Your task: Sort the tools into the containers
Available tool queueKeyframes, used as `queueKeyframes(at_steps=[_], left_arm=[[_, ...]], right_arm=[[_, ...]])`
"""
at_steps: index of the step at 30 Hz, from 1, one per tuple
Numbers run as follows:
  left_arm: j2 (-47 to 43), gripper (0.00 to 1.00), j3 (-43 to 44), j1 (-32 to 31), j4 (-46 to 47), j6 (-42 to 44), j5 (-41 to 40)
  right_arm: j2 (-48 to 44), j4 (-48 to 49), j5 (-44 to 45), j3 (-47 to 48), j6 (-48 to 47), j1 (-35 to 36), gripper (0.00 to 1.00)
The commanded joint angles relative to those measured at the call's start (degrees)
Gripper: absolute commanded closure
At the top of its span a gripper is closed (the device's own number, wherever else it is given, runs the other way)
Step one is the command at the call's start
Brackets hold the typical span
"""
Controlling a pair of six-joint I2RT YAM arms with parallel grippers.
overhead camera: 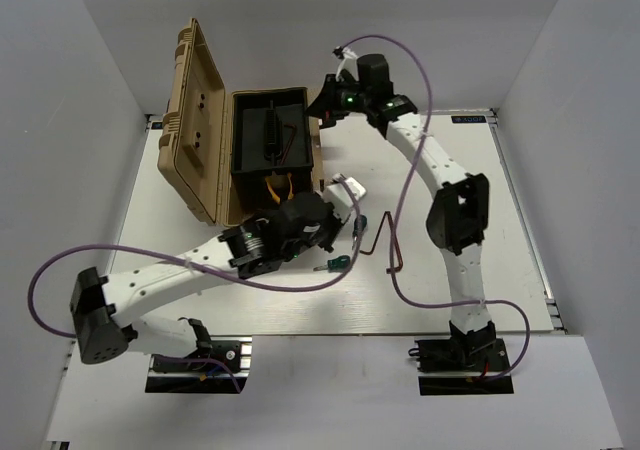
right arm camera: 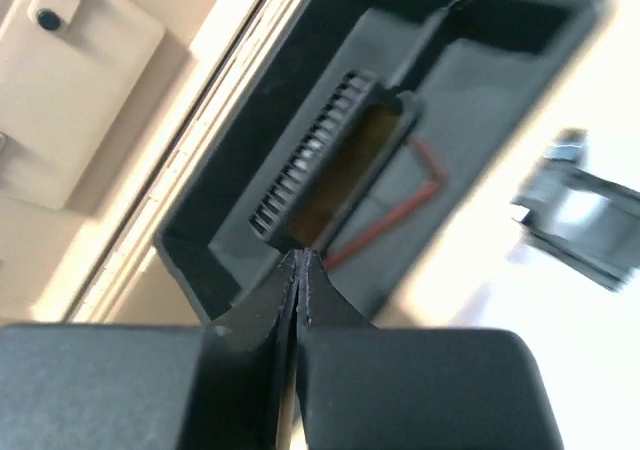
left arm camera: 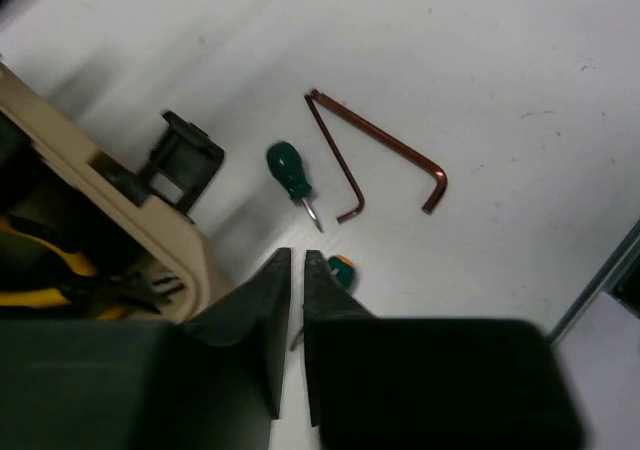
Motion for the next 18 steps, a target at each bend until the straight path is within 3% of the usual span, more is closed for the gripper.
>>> queueKeyframes(at_steps=[1, 3, 5, 6, 9, 10, 11, 12, 14, 15, 17, 18], left_arm=[[2.8, 0.87, 2.7, -0.2, 2.3, 2.3, 1.9], [6.4, 0.94, 2.7, -0.2, 4.2, 2.3, 0.7], [9.4, 0.94, 4.0, 0.4, 4.8, 1.8, 0.6], [13.3, 0.82, 5.7, 0.9, 4.3, 0.0, 0.0], [19.5, 0.63, 9.7, 1.4, 3.1, -0.6, -0.8], [23.7, 0.46, 10.8, 1.4, 3.1, -0.6, 0.6], [25.9, 0.43, 12.1, 1.4, 2.4, -0.6, 2.0], [30.2, 0.37, 15.1, 1.4, 1.7, 0.0, 3.1], [34.2, 0.37, 18.4, 1.4, -0.4, 0.0, 3.1], [35.8, 0.37, 20.7, 1.4, -1.1, 0.0, 3.6], [38.5, 0.37, 22.6, 1.4, -2.4, -1.3, 2.0], [40.4, 0.37, 23.9, 1.4, -2.4, -1.3, 1.2]], right_arm=[[-11.7, -6.9, 11.9, -4.4, -11.3, -4.1, 1.0], [-17.7, -10.1, 19.6, -7.4, -14.8, -7.2, 1.0], [-22.1, -12.1, 21.9, -13.1, -15.7, -11.1, 1.0], [-23.0, -16.2, 22.2, -16.4, -16.3, -14.3, 1.0], [-25.7, -25.6, 18.0, -20.0, -18.0, -21.4, 1.0], [-27.0, -27.1, 15.3, -25.7, -19.8, -22.6, 1.0], [-27.9, -28.1, 13.6, -28.4, -20.9, -25.2, 0.94], [-31.6, -28.3, 9.4, -37.3, -24.2, -26.5, 0.81], [-34.9, -27.0, 7.7, -44.1, -27.6, -26.8, 0.75], [-40.2, -24.9, 7.4, -52.6, -28.3, -26.7, 0.8], [-43.4, -23.0, 7.8, -57.2, -30.0, -28.7, 0.99], [-47.3, -22.4, 8.3, -62.3, -30.1, -28.9, 1.0]])
